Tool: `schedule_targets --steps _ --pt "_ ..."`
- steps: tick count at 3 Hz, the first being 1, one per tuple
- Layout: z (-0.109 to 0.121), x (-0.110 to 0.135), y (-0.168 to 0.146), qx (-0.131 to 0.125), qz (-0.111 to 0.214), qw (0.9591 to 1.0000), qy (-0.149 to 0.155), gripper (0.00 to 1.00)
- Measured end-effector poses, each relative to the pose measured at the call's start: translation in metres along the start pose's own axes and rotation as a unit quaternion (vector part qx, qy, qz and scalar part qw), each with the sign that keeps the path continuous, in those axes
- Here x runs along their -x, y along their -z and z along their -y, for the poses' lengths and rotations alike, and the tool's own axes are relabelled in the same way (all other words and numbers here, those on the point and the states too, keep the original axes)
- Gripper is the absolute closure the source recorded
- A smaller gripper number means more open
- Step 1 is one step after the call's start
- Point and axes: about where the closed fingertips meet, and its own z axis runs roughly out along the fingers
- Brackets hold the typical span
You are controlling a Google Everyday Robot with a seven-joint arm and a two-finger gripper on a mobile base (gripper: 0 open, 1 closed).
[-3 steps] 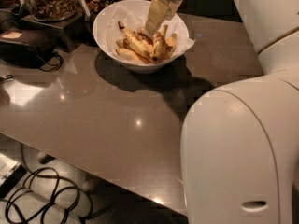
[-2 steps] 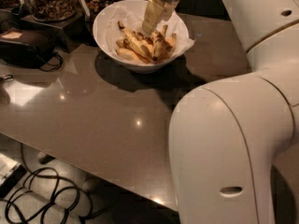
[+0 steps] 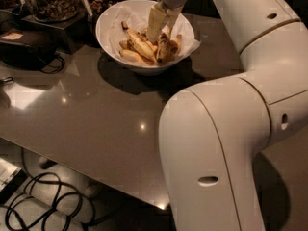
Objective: Pick banana from white bowl
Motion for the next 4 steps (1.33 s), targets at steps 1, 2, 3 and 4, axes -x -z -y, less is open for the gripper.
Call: schedule_targets --steps 1,2,3,4 --pt "0.006 -0.002 -0.010 -0.005 -0.014 0.9999 -0.006 0.38" --pt "0.005 -0.001 -0.023 -0.005 -0.031 0.9995 -0.002 0.41" --pt "0.008 -0.007 -0.035 -0.005 -0.049 0.9988 -0.002 0.44" --pt "0.009 -0.015 -0.038 -0.004 -0.058 0.9983 0.004 0.63"
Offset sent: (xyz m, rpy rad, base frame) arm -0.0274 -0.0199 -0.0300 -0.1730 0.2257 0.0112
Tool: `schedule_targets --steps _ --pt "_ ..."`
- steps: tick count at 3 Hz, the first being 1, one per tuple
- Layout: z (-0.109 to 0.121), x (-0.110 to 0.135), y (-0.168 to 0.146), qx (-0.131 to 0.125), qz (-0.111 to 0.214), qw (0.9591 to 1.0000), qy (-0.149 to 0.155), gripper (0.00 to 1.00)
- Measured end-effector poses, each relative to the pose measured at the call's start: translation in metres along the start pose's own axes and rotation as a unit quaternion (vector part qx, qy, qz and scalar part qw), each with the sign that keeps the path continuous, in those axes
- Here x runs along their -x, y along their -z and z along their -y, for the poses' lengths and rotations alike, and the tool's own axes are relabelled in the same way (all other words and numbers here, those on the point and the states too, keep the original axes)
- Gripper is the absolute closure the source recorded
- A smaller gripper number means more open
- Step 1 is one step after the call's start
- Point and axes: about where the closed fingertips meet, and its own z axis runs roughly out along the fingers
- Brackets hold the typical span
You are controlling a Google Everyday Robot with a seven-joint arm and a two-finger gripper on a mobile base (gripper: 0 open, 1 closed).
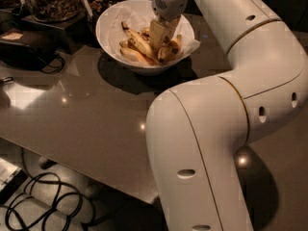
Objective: Pick banana from white bowl
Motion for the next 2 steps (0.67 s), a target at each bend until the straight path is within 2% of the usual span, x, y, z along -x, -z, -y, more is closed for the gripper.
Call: schedule_targets --steps 1,2 --pt "-0.002 -0.007 0.005 0.000 0.001 0.9999 0.011 0.87" --pt "-0.006 -0.018 0.020 -0.007 0.008 0.9997 0.022 1.00"
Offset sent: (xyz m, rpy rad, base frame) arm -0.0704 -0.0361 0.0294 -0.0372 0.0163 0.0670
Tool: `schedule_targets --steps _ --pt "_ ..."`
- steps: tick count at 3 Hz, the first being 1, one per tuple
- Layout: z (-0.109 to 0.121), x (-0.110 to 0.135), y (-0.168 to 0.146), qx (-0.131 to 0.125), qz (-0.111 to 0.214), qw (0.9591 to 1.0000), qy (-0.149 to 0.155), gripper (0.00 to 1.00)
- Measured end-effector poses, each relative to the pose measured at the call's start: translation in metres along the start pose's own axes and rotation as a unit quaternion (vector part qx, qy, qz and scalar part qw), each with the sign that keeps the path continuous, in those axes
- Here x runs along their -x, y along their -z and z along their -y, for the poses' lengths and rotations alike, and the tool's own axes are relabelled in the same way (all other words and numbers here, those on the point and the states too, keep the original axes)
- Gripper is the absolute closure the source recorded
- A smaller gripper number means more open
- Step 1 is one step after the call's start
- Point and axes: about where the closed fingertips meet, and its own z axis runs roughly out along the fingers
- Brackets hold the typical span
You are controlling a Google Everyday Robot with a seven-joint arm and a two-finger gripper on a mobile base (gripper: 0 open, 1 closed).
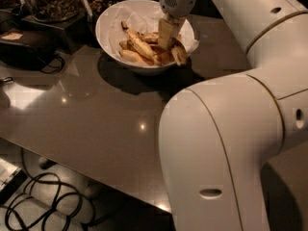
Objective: Pick banana from white bowl
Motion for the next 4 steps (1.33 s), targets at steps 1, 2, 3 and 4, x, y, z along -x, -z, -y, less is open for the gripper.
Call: schedule_targets --steps 1,2,3,4 --pt "-0.005 -0.019 0.027 -0.004 0.021 0.9998 0.004 1.00" --pt "-0.016 -0.050 0.069 0.000 0.053 0.9986 0.003 1.00" --pt "-0.038 -0.080 0.102 0.010 0.078 0.9968 0.012 1.00" --pt "-0.034 -0.074 0.102 0.002 0.085 0.9963 0.012 1.00"
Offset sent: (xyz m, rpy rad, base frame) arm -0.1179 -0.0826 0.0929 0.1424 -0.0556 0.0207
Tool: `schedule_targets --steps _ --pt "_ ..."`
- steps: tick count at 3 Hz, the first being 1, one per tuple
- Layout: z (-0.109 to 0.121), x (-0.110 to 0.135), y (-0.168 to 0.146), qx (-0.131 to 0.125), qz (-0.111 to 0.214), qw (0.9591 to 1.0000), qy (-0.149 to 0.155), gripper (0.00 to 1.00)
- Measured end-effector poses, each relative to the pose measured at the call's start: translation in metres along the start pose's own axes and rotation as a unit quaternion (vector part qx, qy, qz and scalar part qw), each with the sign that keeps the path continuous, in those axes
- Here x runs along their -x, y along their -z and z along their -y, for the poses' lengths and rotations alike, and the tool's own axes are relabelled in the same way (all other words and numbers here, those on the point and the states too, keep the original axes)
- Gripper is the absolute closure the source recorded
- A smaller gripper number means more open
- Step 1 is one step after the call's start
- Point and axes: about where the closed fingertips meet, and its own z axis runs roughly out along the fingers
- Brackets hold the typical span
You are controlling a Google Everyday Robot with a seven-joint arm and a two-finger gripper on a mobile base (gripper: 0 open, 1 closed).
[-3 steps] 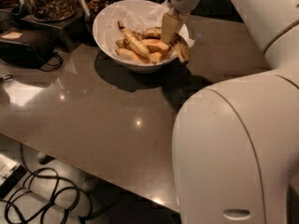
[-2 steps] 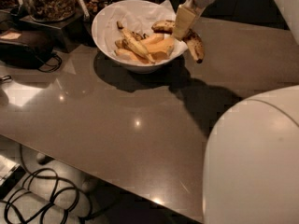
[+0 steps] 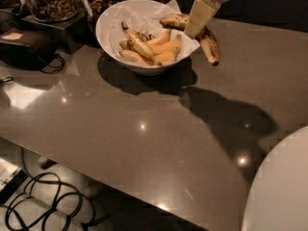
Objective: Pick banana from white bowl
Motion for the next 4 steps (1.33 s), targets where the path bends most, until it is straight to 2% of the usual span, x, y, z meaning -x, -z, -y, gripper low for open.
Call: schedule_targets --steps 1,3,4 --pt "-0.012 0.001 0.001 0.009 -0.006 0.9998 0.015 1.00" --pt "-0.090 0.005 0.000 0.050 -0.027 0.9968 0.057 1.00" --pt "-0.129 0.012 -0.010 0.074 -0.031 0.9949 0.061 1.00"
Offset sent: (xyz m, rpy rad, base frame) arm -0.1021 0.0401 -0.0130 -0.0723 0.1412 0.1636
